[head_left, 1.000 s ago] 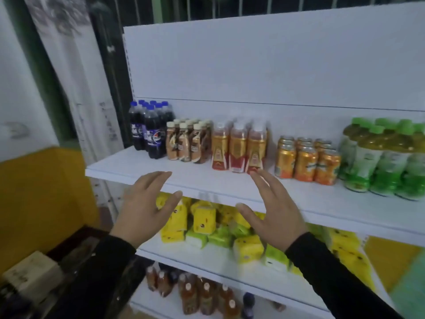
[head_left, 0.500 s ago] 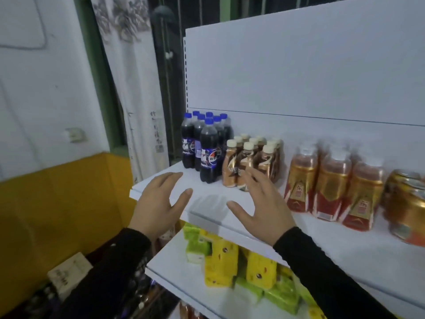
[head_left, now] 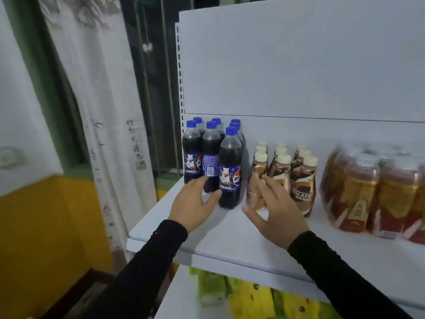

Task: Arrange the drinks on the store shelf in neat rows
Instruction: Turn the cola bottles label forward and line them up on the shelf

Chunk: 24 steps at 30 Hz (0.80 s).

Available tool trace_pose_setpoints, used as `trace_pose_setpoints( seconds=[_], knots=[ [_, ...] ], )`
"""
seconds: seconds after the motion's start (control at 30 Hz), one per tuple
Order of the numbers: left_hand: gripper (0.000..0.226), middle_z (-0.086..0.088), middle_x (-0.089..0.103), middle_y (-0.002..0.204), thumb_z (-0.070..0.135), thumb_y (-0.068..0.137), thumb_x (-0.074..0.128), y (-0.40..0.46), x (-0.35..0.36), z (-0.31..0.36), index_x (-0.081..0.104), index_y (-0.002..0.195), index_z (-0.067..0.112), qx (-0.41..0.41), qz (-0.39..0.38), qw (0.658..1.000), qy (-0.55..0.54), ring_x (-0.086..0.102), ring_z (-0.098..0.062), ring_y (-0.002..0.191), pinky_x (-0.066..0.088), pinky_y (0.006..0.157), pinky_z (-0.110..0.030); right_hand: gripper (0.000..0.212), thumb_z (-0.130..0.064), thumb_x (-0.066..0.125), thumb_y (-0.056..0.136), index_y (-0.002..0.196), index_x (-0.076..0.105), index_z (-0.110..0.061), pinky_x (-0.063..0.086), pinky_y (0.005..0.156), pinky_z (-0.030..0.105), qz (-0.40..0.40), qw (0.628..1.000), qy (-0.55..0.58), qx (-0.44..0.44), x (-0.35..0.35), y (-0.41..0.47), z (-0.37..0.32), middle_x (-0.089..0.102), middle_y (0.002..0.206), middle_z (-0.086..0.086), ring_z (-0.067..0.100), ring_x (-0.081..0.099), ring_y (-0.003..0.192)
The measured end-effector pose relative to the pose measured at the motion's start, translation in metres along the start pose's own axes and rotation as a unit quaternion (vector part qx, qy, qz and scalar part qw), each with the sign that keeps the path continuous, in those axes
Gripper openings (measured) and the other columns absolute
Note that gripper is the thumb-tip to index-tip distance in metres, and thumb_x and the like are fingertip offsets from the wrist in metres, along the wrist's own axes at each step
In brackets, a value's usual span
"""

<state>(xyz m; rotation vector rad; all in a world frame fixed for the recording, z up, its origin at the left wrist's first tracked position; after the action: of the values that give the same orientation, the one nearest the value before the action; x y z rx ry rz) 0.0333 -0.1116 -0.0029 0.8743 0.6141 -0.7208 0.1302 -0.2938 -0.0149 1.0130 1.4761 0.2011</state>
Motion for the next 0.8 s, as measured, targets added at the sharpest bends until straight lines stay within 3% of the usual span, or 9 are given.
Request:
trace_pose_setpoints(
  seconds=[0.07,0.17,0.27,0.33,0.43,0.6,0.7,0.8],
  knots=[
    [0.045,0.007,0.061,0.117,0.045,0.093,0.065,0.023,0.004,-0.001,0.056,0.130,0.020,0.027,-0.024,0.998,-0.053,0.057,-0.013,0.109,0.039,0.085,-0.023,0.077,-0.061,0.048,0.089,0.147,0.040,-0.012,0.032,0.114,0.035,-0.013,0.998,-0.031,0.044,0.008,0.002,-0.002,0.046,0.147,0.008,0.022,0.040,0.136],
    [0.044,0.017,0.059,0.112,0.041,0.086,0.075,0.055,0.010,0.003,0.055,0.123,0.028,0.029,-0.042,0.985,-0.168,0.057,-0.004,0.104,0.044,0.089,-0.024,0.076,-0.064,0.046,0.090,0.152,0.031,-0.022,0.026,0.111,0.026,-0.022,0.993,-0.062,0.099,0.012,0.001,-0.007,0.039,0.150,0.001,0.019,0.038,0.138],
    [0.050,0.016,0.062,0.112,0.037,0.080,0.082,0.075,0.026,0.003,0.052,0.119,0.031,-0.006,-0.059,0.960,-0.273,0.060,-0.004,0.105,0.049,0.095,-0.028,0.076,-0.063,0.047,0.091,0.153,0.027,-0.025,0.020,0.107,0.021,-0.032,0.986,-0.085,0.143,0.011,-0.003,-0.016,0.035,0.153,-0.001,0.017,0.036,0.139],
    [0.057,0.013,0.060,0.112,0.033,0.080,0.082,0.080,0.039,0.006,0.050,0.126,0.024,-0.019,-0.076,0.951,-0.299,0.058,-0.006,0.104,0.047,0.094,-0.028,0.076,-0.062,0.048,0.092,0.154,0.025,-0.025,0.017,0.107,0.018,-0.040,0.982,-0.082,0.167,0.010,-0.006,-0.021,0.031,0.156,-0.002,0.015,0.032,0.141],
    [0.055,0.012,0.057,0.104,0.025,0.085,0.078,0.082,0.049,0.008,0.048,0.130,0.017,-0.030,-0.074,0.946,-0.315,0.055,-0.007,0.098,0.043,0.088,-0.025,0.076,-0.060,0.049,0.093,0.155,0.022,-0.025,0.020,0.110,0.019,-0.057,0.980,-0.065,0.179,0.009,-0.009,-0.028,0.028,0.158,-0.002,0.015,0.029,0.143],
    [0.049,0.013,0.063,0.104,0.022,0.082,0.080,0.079,0.047,0.001,0.049,0.120,0.027,-0.030,-0.078,0.931,-0.354,0.062,-0.008,0.098,0.049,0.091,-0.028,0.075,-0.060,0.049,0.093,0.154,0.021,-0.027,0.021,0.101,0.011,-0.073,0.978,-0.038,0.190,0.014,-0.014,-0.032,0.029,0.156,-0.006,0.009,0.033,0.138],
    [0.046,0.019,0.067,0.101,0.022,0.080,0.083,0.066,0.037,-0.005,0.054,0.115,0.032,-0.044,-0.079,0.910,-0.404,0.063,0.003,0.094,0.050,0.082,-0.020,0.080,-0.063,0.049,0.092,0.156,0.018,-0.025,0.026,0.108,0.018,-0.094,0.973,-0.006,0.212,0.025,-0.013,-0.033,0.026,0.159,-0.005,0.011,0.031,0.141],
    [0.039,0.011,0.074,0.104,0.023,0.079,0.084,0.056,0.027,-0.013,0.062,0.110,0.033,-0.067,-0.081,0.879,-0.466,0.070,-0.007,0.097,0.056,0.084,-0.028,0.086,-0.066,0.054,0.087,0.155,0.020,-0.026,0.027,0.111,0.022,-0.093,0.970,0.050,0.217,0.038,-0.008,-0.039,0.026,0.160,-0.005,0.011,0.030,0.142]
  ],
)
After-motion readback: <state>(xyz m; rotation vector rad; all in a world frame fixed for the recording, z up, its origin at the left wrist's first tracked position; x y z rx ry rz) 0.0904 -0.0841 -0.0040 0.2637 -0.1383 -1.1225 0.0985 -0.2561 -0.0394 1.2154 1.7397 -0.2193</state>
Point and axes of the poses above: each hand's wrist, its own y-axis towards the middle knuckle, its own x-axis out of the palm, z = x × y, the point moved 6 cm from there along y, towards the middle knuckle
